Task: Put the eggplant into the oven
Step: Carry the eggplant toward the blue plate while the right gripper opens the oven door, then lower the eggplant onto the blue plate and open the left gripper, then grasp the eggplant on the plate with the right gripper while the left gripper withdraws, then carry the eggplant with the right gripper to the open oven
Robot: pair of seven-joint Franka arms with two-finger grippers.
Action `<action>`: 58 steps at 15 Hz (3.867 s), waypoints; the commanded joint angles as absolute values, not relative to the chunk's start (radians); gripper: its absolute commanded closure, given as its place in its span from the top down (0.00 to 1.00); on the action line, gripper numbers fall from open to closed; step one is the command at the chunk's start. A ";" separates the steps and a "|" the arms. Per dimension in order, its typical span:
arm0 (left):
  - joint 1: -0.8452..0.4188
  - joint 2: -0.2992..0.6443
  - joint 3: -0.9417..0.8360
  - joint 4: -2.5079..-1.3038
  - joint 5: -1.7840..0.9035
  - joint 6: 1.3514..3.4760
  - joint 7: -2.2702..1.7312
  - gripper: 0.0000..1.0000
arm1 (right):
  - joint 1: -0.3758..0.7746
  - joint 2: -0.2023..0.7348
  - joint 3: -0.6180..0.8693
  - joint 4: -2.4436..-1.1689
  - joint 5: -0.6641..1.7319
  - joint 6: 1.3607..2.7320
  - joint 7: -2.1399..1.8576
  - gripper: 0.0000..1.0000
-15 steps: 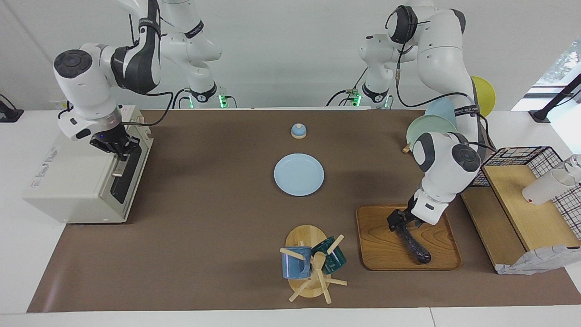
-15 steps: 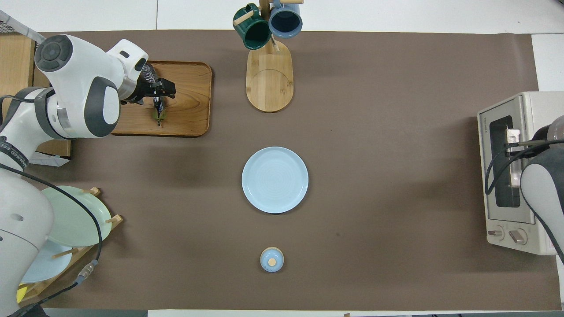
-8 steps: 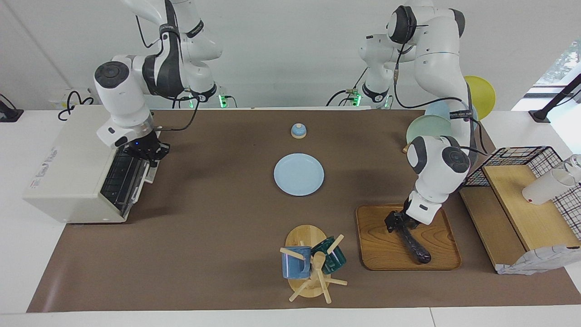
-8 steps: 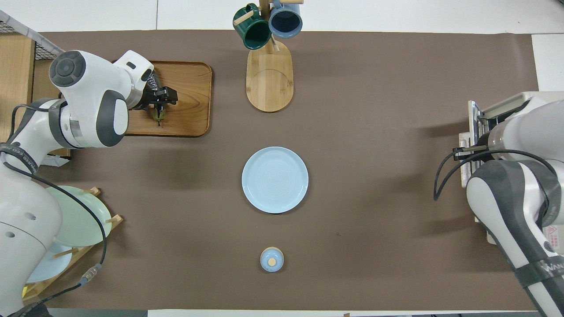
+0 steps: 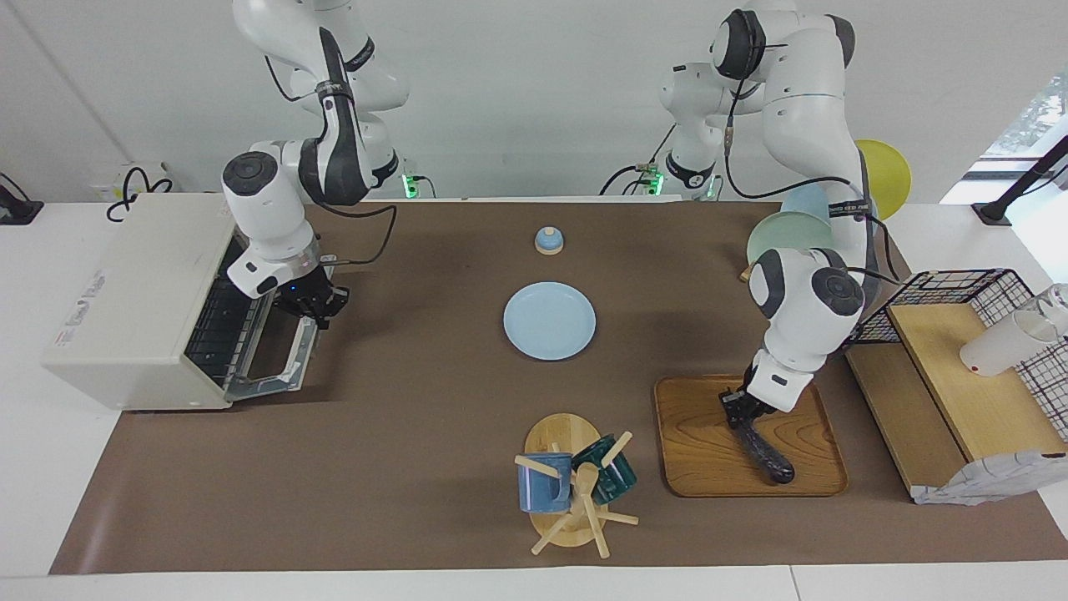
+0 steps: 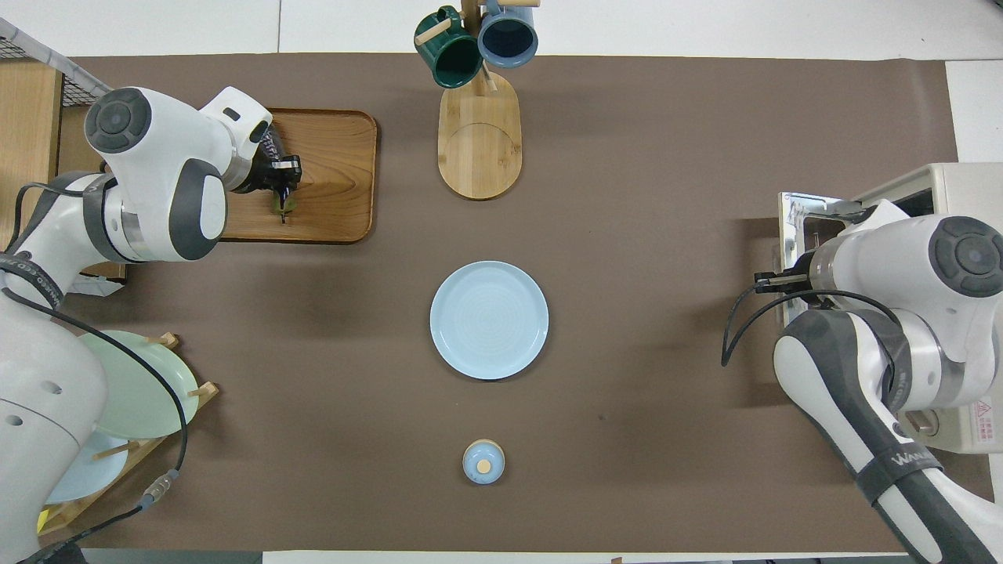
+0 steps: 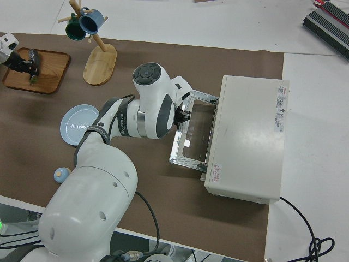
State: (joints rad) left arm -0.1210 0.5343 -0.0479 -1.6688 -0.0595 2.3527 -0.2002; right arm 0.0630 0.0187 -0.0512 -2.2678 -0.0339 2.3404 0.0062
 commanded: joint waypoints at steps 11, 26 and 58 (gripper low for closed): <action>-0.454 0.177 -0.072 -1.833 -0.138 2.080 -0.598 0.00 | 0.035 0.091 -0.032 -2.283 0.080 2.369 0.031 0.00; -0.686 0.239 -0.069 -2.066 -0.141 2.430 -0.678 0.16 | 0.118 0.103 0.067 -2.108 0.097 2.160 0.072 0.29; -0.100 -0.005 -0.032 -1.608 -0.015 1.494 -0.038 1.00 | 0.779 0.426 0.078 -1.879 -0.219 2.451 0.753 0.29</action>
State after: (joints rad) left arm -0.0748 -0.0304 -0.0545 -1.6688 -0.0452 1.5411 -0.0449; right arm 0.7839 0.4634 0.0779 -1.8336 -0.1986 2.4299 0.7729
